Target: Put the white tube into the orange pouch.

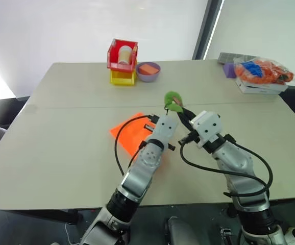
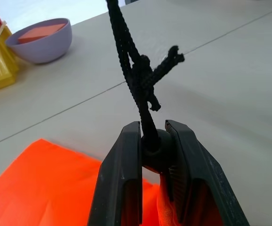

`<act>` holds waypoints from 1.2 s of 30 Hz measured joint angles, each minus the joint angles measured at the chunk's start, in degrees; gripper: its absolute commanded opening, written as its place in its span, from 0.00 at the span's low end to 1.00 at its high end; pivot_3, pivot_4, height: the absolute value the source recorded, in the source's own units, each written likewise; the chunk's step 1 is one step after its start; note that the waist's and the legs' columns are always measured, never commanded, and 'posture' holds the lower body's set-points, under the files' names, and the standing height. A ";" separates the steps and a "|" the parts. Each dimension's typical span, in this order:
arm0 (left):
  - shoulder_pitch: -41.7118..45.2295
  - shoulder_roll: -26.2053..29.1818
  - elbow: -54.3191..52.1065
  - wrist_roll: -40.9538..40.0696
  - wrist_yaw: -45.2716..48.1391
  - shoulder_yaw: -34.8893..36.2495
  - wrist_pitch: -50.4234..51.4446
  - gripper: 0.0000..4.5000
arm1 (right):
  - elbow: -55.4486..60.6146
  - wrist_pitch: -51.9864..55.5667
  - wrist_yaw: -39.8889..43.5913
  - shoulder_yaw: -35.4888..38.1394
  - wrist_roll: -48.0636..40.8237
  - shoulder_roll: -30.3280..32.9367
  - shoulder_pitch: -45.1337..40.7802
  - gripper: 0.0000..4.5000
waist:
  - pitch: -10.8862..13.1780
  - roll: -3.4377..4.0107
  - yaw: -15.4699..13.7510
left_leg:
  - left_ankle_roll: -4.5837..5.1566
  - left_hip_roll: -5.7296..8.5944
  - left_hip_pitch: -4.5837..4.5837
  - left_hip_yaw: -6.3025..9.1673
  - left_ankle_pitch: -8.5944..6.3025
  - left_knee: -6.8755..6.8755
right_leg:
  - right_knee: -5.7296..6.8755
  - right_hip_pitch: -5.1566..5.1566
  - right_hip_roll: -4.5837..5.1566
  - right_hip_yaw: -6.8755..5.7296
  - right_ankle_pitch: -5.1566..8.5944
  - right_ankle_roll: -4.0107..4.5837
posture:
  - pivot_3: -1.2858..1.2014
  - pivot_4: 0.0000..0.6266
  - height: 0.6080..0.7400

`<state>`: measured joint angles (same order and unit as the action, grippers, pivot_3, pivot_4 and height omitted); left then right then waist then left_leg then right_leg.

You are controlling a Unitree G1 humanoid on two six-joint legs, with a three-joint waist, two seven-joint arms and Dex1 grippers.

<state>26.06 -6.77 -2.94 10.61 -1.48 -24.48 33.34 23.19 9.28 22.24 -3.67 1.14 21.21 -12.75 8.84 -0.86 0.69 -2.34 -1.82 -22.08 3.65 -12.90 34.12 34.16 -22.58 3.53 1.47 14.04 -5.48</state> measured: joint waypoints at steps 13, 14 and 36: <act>-0.02 13.57 -2.72 -2.02 22.13 -3.08 0.00 0.06 | -7.98 0.83 -5.90 6.72 5.40 3.68 0.67 0.00 | -0.01 0.02 0.00 | 0.00 0.00 0.02 -0.01 0.00 0.00 | 0.01 0.03 0.01 0.01 -0.13 0.22 | 0.52 0.24 1.00; -0.57 14.16 -3.55 -2.40 23.59 -3.55 0.49 0.06 | -8.76 1.02 -6.21 6.77 5.77 3.87 0.32 0.00 | -0.02 0.03 0.11 | 0.00 0.00 0.02 -0.01 0.00 0.00 | 0.01 0.03 0.01 0.01 -0.13 0.22 | 0.52 0.24 1.00; -3.16 21.82 -10.57 -6.08 36.07 -5.71 6.19 0.36 | -15.95 3.00 -5.32 6.60 9.43 7.52 -2.57 0.22 | -0.05 0.08 0.04 | 0.01 -0.01 0.05 -0.01 0.01 0.00 | 0.05 0.06 0.01 0.01 -0.12 0.21 | 0.52 0.24 1.00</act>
<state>22.89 15.06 -13.51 4.53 34.58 -30.20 39.53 7.24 12.28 16.92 2.93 10.57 28.73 -15.31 8.80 -0.78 0.73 -2.33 -1.83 -22.03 3.64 -12.89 34.12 34.21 -22.51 3.54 1.48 13.92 -5.28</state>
